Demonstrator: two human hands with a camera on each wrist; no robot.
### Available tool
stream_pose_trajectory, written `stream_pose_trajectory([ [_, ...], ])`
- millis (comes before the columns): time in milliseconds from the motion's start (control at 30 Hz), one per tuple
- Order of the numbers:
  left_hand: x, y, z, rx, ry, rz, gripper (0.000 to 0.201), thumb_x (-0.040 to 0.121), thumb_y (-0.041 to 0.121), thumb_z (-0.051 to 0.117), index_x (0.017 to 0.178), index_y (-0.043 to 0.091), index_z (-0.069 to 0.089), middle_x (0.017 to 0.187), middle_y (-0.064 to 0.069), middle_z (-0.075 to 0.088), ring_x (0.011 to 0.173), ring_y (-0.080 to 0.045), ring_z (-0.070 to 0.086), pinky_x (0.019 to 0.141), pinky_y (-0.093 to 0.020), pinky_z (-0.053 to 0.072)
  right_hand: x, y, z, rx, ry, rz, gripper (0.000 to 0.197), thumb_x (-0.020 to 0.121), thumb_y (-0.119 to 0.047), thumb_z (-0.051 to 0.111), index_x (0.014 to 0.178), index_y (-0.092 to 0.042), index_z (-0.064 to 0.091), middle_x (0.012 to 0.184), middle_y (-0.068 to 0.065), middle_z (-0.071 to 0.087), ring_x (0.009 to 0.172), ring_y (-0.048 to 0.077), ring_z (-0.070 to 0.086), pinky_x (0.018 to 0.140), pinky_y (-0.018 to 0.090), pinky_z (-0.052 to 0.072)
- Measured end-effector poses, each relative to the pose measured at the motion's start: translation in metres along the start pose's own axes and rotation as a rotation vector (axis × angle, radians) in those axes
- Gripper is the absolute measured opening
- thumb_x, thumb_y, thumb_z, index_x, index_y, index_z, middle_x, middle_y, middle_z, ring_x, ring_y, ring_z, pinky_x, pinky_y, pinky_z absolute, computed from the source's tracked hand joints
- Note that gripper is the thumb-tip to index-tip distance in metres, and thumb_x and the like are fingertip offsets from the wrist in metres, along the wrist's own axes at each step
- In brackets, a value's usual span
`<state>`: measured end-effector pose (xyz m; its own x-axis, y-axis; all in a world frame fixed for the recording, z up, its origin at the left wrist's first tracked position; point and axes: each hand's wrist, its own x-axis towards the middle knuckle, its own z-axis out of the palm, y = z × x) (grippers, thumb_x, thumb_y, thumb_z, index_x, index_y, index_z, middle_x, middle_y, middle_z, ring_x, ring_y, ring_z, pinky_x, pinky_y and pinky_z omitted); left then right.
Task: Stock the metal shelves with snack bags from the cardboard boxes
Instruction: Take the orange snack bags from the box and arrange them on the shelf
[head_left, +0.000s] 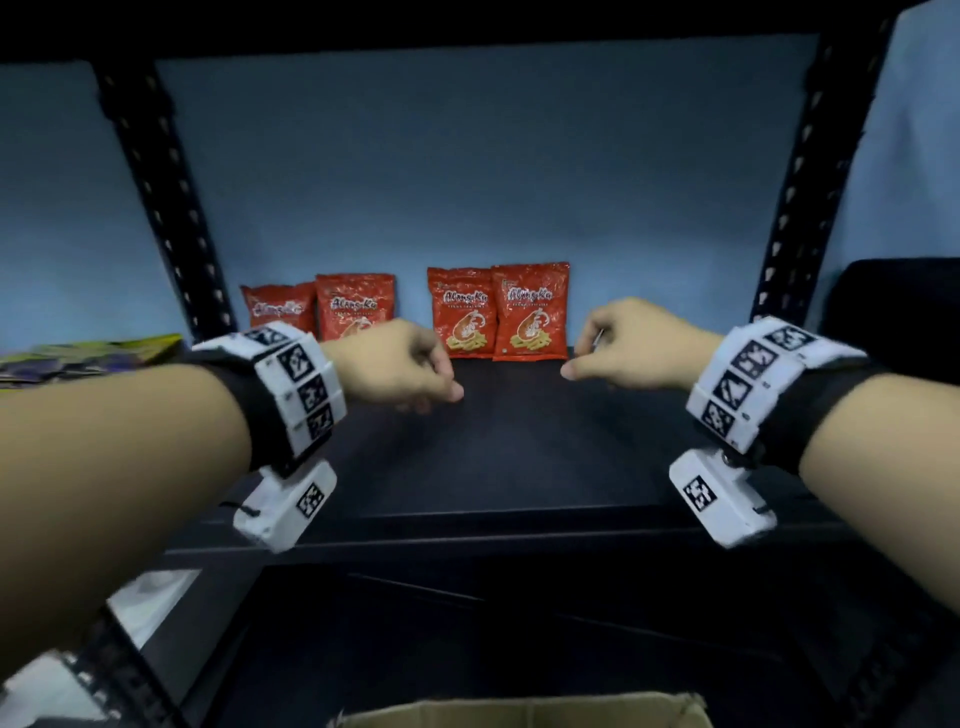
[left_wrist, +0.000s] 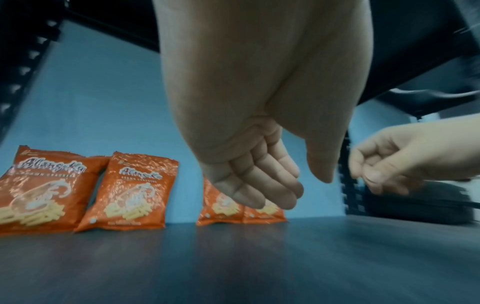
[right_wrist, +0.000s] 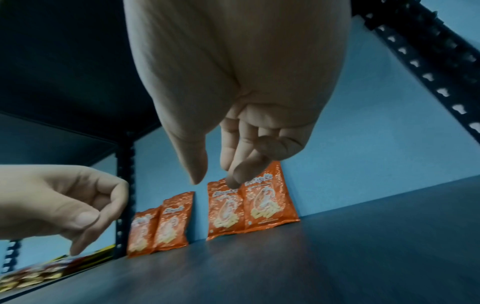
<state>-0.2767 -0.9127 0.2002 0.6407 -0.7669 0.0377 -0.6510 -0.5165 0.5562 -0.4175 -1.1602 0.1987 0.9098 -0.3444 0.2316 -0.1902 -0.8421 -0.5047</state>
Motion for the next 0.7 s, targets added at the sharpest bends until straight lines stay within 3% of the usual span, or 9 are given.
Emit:
stream_pose_trajectory([
  [133, -0.045, 0.007, 0.022, -0.043, -0.066, 0.051, 0.024, 0.086, 0.023, 0.083, 0.093, 0.008, 0.066, 0.069, -0.007, 0.073, 0.064, -0.014, 0.069, 0.060, -0.025, 0.051, -0.062, -0.012, 0.002, 0.129, -0.116, -0.049, 0.030, 0.080, -0.035, 0.087, 0.090, -0.015, 0.068, 0.065, -0.002, 0.070, 0.054, 0.011, 0.063, 0.057, 0.023, 0.045],
  [233, -0.069, 0.009, 0.042, -0.075, -0.089, 0.057, 0.022, 0.087, 0.022, 0.082, 0.092, 0.007, 0.066, 0.063, -0.001, 0.069, 0.064, -0.016, 0.069, 0.060, -0.030, 0.053, -0.099, -0.011, 0.014, 0.205, -0.218, -0.075, 0.029, 0.082, -0.030, 0.086, 0.092, -0.010, 0.068, 0.068, 0.004, 0.073, 0.056, 0.017, 0.066, 0.057, 0.024, 0.047],
  [333, -0.091, 0.008, 0.064, -0.105, -0.149, 0.047, 0.022, 0.088, 0.023, 0.081, 0.094, 0.008, 0.067, 0.066, 0.002, 0.070, 0.067, -0.015, 0.070, 0.063, -0.034, 0.056, -0.132, -0.002, 0.032, 0.249, -0.317, -0.077, 0.027, 0.085, -0.026, 0.084, 0.091, -0.005, 0.068, 0.075, 0.011, 0.075, 0.059, 0.018, 0.068, 0.056, 0.024, 0.046],
  [400, -0.102, 0.004, 0.082, -0.121, -0.194, 0.044, 0.021, 0.088, 0.024, 0.081, 0.094, 0.009, 0.068, 0.069, 0.000, 0.072, 0.068, -0.014, 0.070, 0.063, -0.030, 0.055, -0.149, 0.007, 0.047, 0.267, -0.374, -0.068, 0.026, 0.086, -0.025, 0.083, 0.091, -0.004, 0.068, 0.075, 0.012, 0.075, 0.060, 0.018, 0.069, 0.058, 0.025, 0.046],
  [500, -0.113, -0.007, 0.116, -0.146, -0.253, 0.003, 0.021, 0.088, 0.024, 0.081, 0.095, 0.010, 0.067, 0.071, 0.000, 0.072, 0.068, -0.013, 0.070, 0.061, -0.026, 0.053, -0.167, 0.024, 0.077, 0.286, -0.449, -0.010, 0.026, 0.086, -0.027, 0.084, 0.094, -0.007, 0.068, 0.075, 0.009, 0.076, 0.062, 0.018, 0.070, 0.062, 0.028, 0.048],
  [633, -0.120, -0.030, 0.169, -0.127, -0.325, -0.095, 0.024, 0.087, 0.027, 0.081, 0.098, 0.010, 0.068, 0.070, 0.003, 0.072, 0.068, -0.012, 0.070, 0.061, -0.024, 0.053, -0.180, 0.047, 0.126, 0.237, -0.575, 0.137, 0.035, 0.084, -0.031, 0.086, 0.103, -0.008, 0.067, 0.064, -0.003, 0.071, 0.058, 0.012, 0.067, 0.051, 0.022, 0.045],
  [700, -0.121, -0.048, 0.195, -0.119, -0.352, -0.151, 0.024, 0.087, 0.027, 0.082, 0.096, 0.011, 0.069, 0.069, 0.005, 0.073, 0.068, -0.012, 0.071, 0.063, -0.024, 0.054, -0.186, 0.058, 0.154, 0.195, -0.647, 0.205, 0.037, 0.083, -0.035, 0.085, 0.104, -0.011, 0.067, 0.071, -0.001, 0.073, 0.061, 0.012, 0.068, 0.052, 0.025, 0.050],
])
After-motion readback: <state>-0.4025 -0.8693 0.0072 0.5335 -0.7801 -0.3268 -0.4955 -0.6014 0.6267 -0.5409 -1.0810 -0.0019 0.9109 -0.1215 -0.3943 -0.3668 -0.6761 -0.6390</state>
